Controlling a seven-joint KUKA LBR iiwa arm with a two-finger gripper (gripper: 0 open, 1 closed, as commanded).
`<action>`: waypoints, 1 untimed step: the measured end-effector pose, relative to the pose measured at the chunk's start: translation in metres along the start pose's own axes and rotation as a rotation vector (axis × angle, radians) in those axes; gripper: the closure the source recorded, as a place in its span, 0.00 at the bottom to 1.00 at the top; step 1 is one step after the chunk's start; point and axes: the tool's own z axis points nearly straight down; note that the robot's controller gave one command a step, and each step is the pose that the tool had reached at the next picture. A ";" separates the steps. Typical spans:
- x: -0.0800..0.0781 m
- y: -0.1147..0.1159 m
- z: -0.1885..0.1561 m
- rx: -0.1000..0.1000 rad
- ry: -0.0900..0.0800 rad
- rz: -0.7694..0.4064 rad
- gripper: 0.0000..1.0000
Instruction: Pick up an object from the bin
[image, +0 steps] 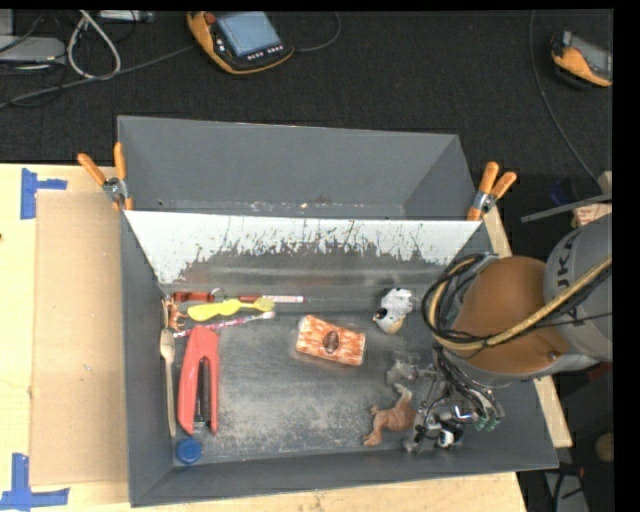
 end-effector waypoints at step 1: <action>0.004 0.013 0.001 -0.003 0.015 0.001 1.00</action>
Offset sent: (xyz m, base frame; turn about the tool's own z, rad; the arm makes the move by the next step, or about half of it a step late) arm 0.0000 0.0000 0.0000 0.0000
